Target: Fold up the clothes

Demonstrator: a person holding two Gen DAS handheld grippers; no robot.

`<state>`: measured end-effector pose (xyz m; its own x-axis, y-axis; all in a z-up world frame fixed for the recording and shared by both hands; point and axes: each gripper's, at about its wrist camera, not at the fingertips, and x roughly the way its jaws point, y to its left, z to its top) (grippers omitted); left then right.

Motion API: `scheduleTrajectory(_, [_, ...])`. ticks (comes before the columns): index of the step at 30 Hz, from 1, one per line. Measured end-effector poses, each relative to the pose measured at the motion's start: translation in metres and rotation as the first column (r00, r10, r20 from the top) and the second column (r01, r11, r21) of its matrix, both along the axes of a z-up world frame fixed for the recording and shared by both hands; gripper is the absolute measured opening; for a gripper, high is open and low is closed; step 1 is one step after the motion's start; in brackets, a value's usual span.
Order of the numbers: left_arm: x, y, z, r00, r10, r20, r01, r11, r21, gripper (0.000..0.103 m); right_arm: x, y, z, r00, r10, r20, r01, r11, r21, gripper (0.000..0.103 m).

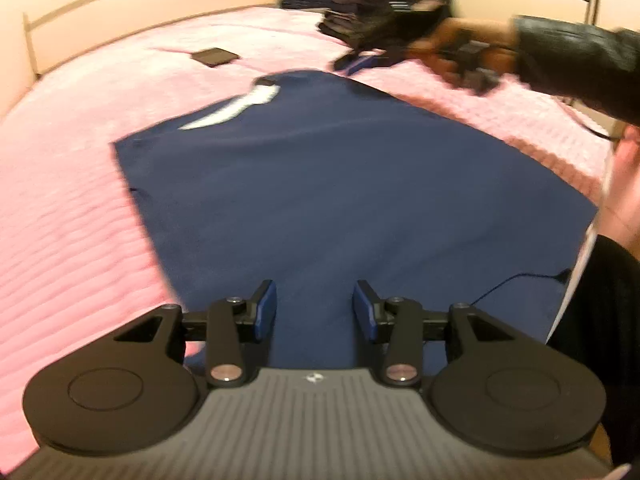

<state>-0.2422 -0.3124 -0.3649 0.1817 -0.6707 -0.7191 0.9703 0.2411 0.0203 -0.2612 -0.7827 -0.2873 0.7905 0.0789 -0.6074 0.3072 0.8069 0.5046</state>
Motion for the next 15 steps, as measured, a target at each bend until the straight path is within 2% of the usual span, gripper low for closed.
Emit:
scheduleTrajectory(1, [0.000,0.007,0.002,1.000,0.013,0.011,-0.013,1.000,0.001,0.036,-0.019,0.014,0.006,1.000,0.008,0.014,-0.008,1.000,-0.010,0.078])
scheduleTrajectory(4, [-0.001,0.030,0.007,0.999,0.036,0.028,-0.036,0.999,0.015,0.036,-0.069,0.055,0.010,0.997,0.076,0.011,-0.076,0.997,0.012,0.078])
scheduleTrajectory(6, [-0.005,0.046,0.011,0.998,0.037,0.059,-0.039,0.999,0.032,0.036,-0.104,0.075,0.002,0.996,0.080,-0.037,-0.078,0.996,0.052,0.078])
scheduleTrajectory(7, [-0.010,0.053,0.013,0.996,0.031,0.083,-0.035,0.998,0.043,0.036,-0.121,0.086,0.000,0.995,0.082,-0.060,-0.080,0.996,0.042,0.078])
scheduleTrajectory(11, [-0.038,0.080,0.019,0.977,-0.045,0.207,0.029,0.996,0.078,0.042,-0.181,0.138,0.014,0.988,0.138,-0.066,-0.144,0.983,-0.115,0.078])
scheduleTrajectory(13, [-0.059,0.090,0.017,0.953,-0.136,0.270,0.108,0.987,0.115,0.048,-0.206,0.167,0.023,0.979,0.191,-0.066,-0.200,0.961,-0.191,0.078])
scheduleTrajectory(15, [-0.080,0.097,0.012,0.915,-0.227,0.334,0.185,0.971,0.152,0.048,-0.221,0.199,0.029,0.961,0.251,-0.113,-0.274,0.911,-0.308,0.078])
